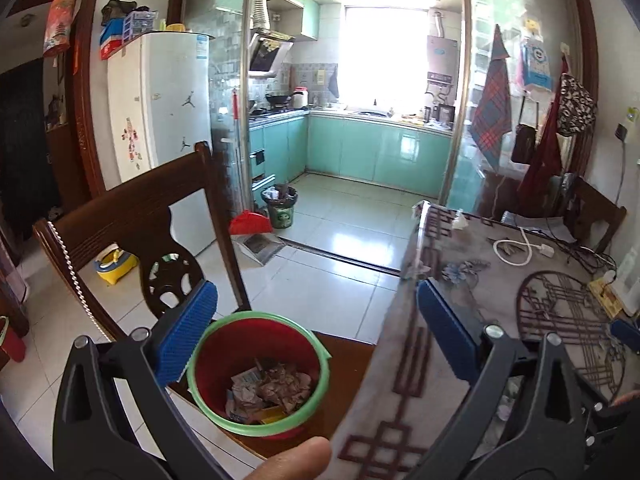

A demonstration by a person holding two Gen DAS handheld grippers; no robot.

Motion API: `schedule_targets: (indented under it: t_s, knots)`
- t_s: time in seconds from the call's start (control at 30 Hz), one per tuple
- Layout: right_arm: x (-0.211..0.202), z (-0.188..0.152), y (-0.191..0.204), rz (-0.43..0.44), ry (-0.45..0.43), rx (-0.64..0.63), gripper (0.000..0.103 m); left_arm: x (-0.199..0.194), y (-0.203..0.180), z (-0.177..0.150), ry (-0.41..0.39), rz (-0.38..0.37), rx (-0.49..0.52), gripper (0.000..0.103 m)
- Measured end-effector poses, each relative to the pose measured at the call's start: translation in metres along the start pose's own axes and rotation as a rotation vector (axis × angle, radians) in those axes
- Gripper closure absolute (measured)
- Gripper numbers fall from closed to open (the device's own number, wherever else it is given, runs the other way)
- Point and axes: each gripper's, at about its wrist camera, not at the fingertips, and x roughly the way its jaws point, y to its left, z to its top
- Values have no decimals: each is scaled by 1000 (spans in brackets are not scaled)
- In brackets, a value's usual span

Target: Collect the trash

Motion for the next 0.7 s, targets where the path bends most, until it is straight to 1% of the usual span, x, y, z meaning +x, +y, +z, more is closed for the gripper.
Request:
schedule_targets:
  t_s: [0.07,0.17,0.3,0.4,0.53,0.7]
  knots:
    - [-20,-8,-18,-31,-23,8,7,-7,-24,-9,16,-37,35,5]
    - [-44,-20,-40,-58,-38,26,7,-23,-56,-24,12,-80,83,5]
    - [-72,-40,-61,-93,-55,40,6,-45,-85,-45,7,-151,86,5]
    - [-86,-52,-70,-118,-68,39,6,-61,-103,-61,-22,-168,112,5]
    - [-99,-67,-81,-115,-92,73,6,-81,-123,-75,-88,-168,160,5]
    - [-111,-75,-89,-126,-145,106,6,-93,-135,-89,-140,-184,183,5]
